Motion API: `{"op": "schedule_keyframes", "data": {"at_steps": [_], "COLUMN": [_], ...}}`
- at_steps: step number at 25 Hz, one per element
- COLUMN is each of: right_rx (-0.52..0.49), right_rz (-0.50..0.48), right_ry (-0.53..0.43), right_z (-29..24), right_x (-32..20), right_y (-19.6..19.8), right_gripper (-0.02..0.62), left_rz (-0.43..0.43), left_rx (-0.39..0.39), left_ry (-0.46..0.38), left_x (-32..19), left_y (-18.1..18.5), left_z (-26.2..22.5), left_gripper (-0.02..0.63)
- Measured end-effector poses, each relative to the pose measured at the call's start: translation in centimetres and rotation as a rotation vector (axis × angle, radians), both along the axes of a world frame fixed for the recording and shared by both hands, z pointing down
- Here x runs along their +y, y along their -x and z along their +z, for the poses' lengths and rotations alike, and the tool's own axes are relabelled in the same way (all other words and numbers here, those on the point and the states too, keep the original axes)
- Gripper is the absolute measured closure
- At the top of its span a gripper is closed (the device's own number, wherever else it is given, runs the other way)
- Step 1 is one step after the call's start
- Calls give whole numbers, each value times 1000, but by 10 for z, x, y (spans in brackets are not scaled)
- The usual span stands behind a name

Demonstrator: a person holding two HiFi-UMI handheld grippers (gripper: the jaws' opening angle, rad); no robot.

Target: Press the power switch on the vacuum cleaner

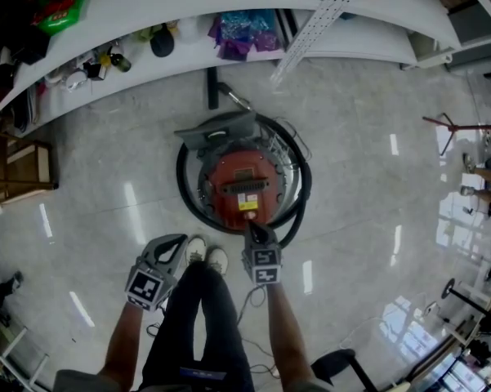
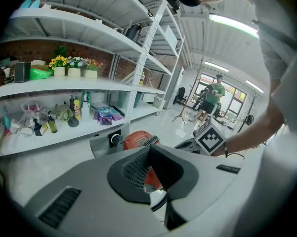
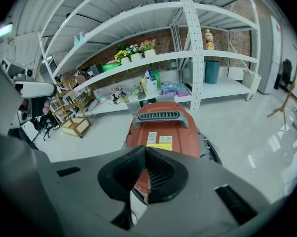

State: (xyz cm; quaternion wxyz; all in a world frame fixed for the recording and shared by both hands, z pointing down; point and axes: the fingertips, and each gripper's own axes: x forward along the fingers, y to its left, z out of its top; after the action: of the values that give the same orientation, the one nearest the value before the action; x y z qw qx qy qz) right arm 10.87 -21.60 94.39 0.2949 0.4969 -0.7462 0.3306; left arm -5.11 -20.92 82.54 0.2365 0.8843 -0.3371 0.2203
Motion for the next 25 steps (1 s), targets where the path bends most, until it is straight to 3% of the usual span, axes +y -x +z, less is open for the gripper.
{"op": "schedule_keyframes", "data": {"at_steps": [15,25], "right_rx": [16,10], "right_rz": [1,5], "right_ry": [96,94], "right_z": [47,52], "right_x": [9,5], "right_y": [0,2], "right_gripper": [586,584], "left_rz": [6,-2], "left_rx": [-10,-9], "left_ry": [14,20], "left_x": [5,4], "left_y": [4,6], "left_z": [6,8], "left_gripper": [598,598]}}
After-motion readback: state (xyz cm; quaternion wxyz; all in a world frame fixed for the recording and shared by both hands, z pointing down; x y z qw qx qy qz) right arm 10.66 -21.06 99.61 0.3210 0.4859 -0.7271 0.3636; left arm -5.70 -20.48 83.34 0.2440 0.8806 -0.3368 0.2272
